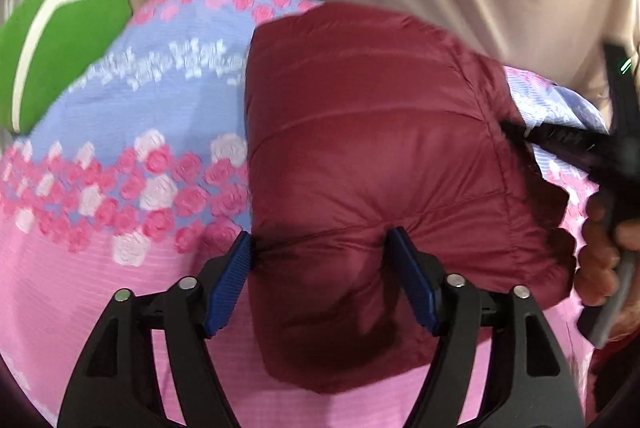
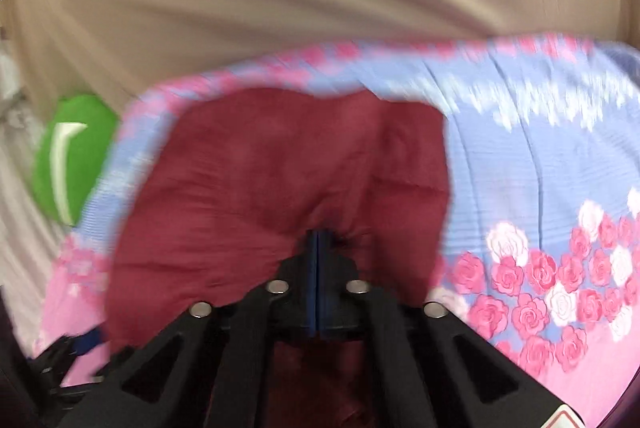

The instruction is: Fold large clothes

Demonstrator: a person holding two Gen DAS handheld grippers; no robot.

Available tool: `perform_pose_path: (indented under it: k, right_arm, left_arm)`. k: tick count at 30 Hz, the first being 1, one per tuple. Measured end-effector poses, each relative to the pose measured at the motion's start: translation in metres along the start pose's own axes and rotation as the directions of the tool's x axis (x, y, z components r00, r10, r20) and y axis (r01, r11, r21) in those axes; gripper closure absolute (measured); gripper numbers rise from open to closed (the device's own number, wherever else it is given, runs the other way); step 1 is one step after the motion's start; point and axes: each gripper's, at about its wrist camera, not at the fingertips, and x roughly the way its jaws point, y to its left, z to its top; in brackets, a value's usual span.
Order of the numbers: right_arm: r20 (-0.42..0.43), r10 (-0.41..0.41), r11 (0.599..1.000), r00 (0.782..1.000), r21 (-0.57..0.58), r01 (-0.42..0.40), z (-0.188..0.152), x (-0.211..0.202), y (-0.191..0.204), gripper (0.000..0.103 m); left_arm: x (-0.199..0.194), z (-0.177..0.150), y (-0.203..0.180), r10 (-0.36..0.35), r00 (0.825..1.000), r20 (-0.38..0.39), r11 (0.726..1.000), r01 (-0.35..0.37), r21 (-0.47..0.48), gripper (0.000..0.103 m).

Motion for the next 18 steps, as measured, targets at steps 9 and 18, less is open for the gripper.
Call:
perform_pose_path:
  k: [9, 18]
  right_arm:
    - [0.057, 0.020, 1.000, 0.998, 0.022, -0.022, -0.010, -0.028, -0.010, 0.103]
    - [-0.037, -0.030, 1.000, 0.999, -0.002, 0.030, -0.044, -0.013, -0.010, 0.100]
  left_arm:
    - [-0.001, -0.004, -0.004, 0.008, 1.000, 0.021, 1.000, -0.009, 0.026, 0.027]
    - [0.005, -0.007, 0.000, 0.022, 1.000, 0.014, 0.999, -0.023, 0.028, 0.024]
